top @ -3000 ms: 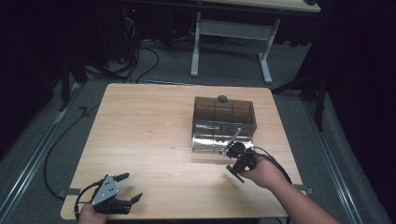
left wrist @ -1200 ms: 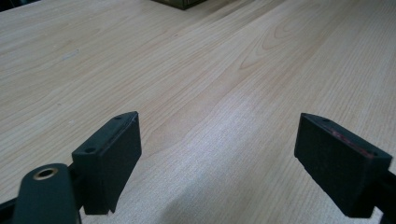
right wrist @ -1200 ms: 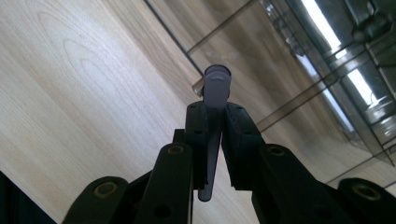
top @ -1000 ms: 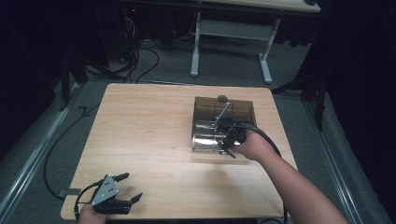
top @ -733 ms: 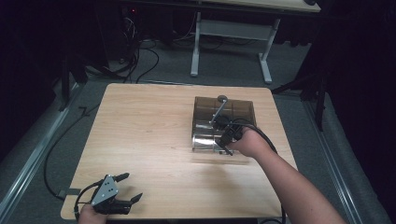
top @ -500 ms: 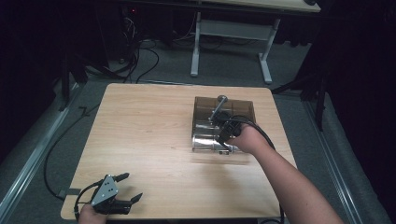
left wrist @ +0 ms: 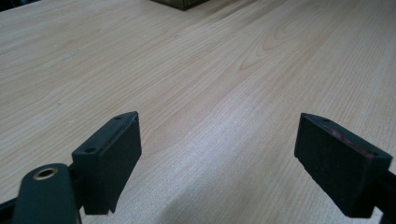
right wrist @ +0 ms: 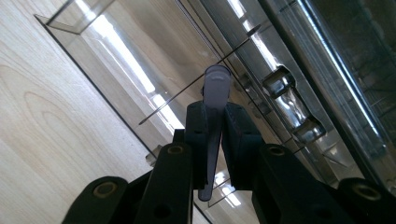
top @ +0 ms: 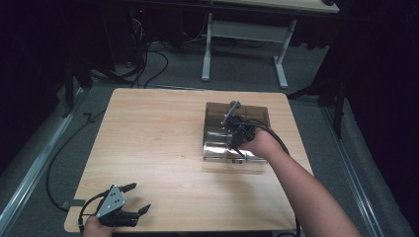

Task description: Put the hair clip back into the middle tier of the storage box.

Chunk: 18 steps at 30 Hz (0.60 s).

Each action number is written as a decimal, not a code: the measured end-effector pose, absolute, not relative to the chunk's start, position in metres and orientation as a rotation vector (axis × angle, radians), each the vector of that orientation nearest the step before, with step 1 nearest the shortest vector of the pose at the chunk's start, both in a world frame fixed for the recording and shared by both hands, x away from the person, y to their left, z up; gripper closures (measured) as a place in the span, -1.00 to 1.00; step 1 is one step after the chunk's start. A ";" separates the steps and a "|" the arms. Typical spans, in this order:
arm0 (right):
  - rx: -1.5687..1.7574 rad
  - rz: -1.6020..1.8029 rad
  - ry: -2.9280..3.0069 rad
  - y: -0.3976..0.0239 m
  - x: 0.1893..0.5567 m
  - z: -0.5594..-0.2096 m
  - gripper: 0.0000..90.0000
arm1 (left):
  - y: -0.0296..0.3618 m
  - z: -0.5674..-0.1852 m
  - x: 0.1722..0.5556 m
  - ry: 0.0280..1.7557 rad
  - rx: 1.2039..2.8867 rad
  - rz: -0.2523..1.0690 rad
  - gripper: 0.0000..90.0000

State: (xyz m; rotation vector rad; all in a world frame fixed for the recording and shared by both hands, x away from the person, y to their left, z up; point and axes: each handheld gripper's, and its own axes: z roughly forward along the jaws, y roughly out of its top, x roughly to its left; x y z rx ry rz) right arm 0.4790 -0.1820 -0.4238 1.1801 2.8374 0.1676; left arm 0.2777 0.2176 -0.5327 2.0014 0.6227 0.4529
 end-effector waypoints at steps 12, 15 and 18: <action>1.132 0.150 2.851 -0.186 0.481 -0.437 0.79 | 0.217 -0.533 0.278 0.621 2.004 0.451 -0.67; 1.119 0.149 2.859 -0.187 0.481 -0.442 0.79 | 0.217 -0.533 0.278 0.621 2.003 0.453 -0.66; 1.134 0.140 2.861 -0.187 0.481 -0.446 0.79 | 0.217 -0.533 0.278 0.621 2.003 0.454 -0.67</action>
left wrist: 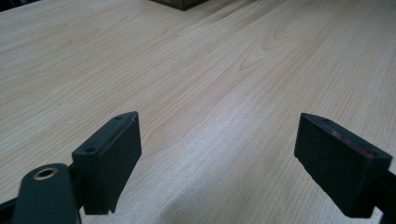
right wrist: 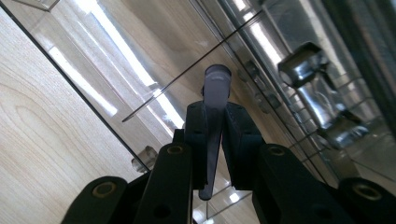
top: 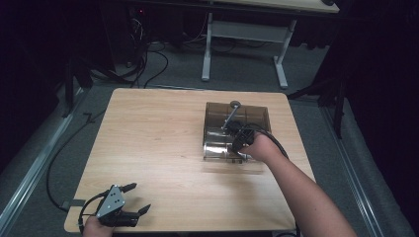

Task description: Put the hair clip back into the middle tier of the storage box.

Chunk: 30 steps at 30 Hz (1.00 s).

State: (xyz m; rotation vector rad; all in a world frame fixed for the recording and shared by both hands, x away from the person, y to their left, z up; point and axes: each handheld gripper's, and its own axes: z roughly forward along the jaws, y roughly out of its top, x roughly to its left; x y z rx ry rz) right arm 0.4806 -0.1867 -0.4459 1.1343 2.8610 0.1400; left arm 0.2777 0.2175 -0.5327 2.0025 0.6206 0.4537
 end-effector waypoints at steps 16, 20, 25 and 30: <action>1.196 0.141 2.840 -0.184 0.479 -0.447 0.71 | 0.218 -0.533 0.277 0.621 1.996 0.456 -0.67; 1.195 0.163 2.838 -0.186 0.477 -0.442 0.71 | 0.218 -0.533 0.278 0.623 2.001 0.450 -0.67; 1.215 0.173 2.827 -0.188 0.473 -0.435 0.71 | 0.218 -0.533 0.278 0.623 2.002 0.449 -0.67; 1.220 0.193 2.829 -0.192 0.467 -0.429 0.74 | 0.218 -0.533 0.278 0.622 2.002 0.446 -0.67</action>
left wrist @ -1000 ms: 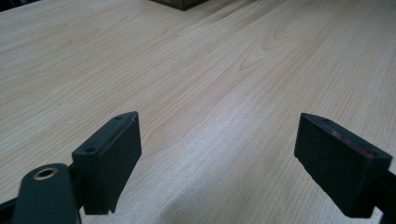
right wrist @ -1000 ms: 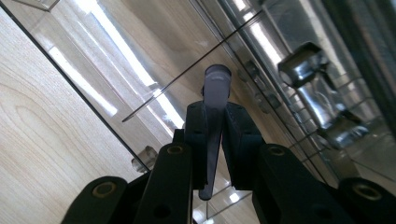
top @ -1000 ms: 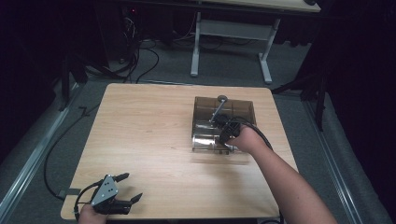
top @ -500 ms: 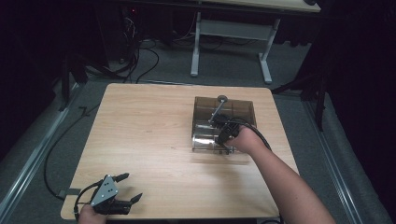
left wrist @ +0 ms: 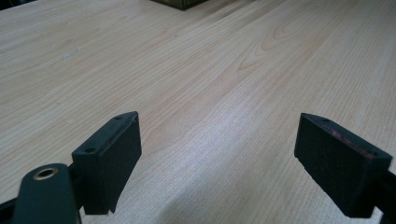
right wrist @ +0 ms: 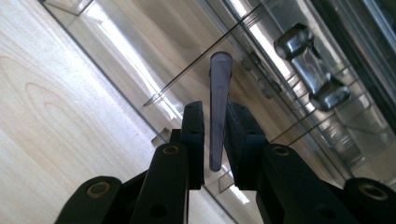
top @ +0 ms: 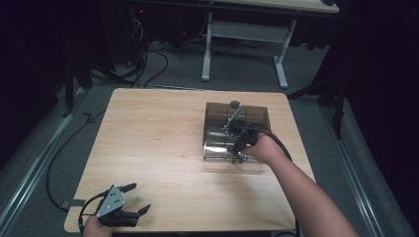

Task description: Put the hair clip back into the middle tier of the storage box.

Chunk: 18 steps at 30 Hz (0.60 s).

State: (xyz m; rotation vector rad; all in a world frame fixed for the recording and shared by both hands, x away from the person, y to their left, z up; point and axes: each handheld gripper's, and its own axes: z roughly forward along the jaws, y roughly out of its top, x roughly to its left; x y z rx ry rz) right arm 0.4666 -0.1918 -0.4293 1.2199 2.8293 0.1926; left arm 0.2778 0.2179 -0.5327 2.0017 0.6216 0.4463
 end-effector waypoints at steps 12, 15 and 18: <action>1.248 0.213 2.812 -0.200 0.448 -0.419 0.89 | 0.218 -0.533 0.278 0.621 2.004 0.449 -0.67; 1.243 0.217 2.812 -0.204 0.444 -0.419 0.90 | 0.218 -0.533 0.278 0.622 2.004 0.450 -0.67; 1.249 0.225 2.811 -0.207 0.442 -0.419 0.90 | 0.217 -0.533 0.278 0.624 2.004 0.445 -0.66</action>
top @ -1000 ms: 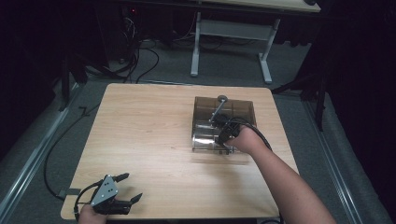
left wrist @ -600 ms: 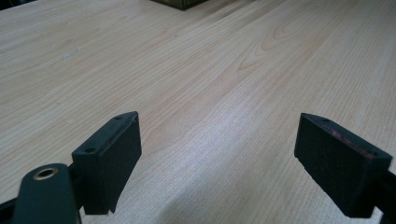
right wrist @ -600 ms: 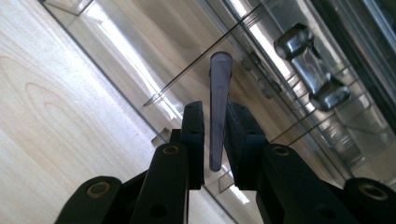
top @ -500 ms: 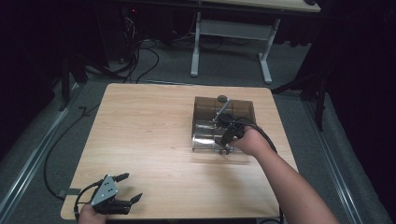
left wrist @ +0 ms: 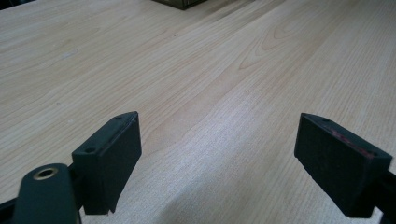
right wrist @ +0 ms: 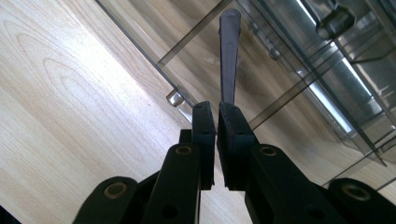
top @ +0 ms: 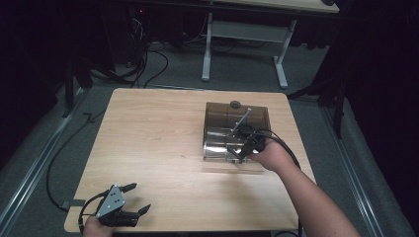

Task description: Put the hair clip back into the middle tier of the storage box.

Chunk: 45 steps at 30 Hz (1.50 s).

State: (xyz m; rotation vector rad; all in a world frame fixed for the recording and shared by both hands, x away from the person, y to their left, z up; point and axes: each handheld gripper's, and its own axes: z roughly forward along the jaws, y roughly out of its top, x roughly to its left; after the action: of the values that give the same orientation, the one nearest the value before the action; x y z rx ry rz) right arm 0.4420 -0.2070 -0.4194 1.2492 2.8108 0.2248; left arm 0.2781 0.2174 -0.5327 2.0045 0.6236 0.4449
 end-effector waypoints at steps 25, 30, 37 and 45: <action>1.256 0.394 2.754 -0.223 0.401 -0.435 0.63 | 0.217 -0.533 0.279 0.624 2.001 0.451 -0.67; 1.238 0.487 2.727 -0.226 0.388 -0.443 0.54 | 0.217 -0.533 0.279 0.625 2.001 0.451 -0.67; 1.192 0.604 2.654 -0.229 0.368 -0.457 0.43 | 0.217 -0.533 0.279 0.626 1.999 0.450 -0.67; 1.166 0.854 2.529 -0.235 0.342 -0.479 0.30 | 0.217 -0.533 0.279 0.628 1.998 0.457 -0.67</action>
State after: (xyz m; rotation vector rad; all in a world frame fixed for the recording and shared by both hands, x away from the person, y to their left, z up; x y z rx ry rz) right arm 0.3423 -0.2349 -0.4794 1.1656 2.5289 0.8539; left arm 0.2788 0.2170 -0.5328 1.9981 0.6284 0.4565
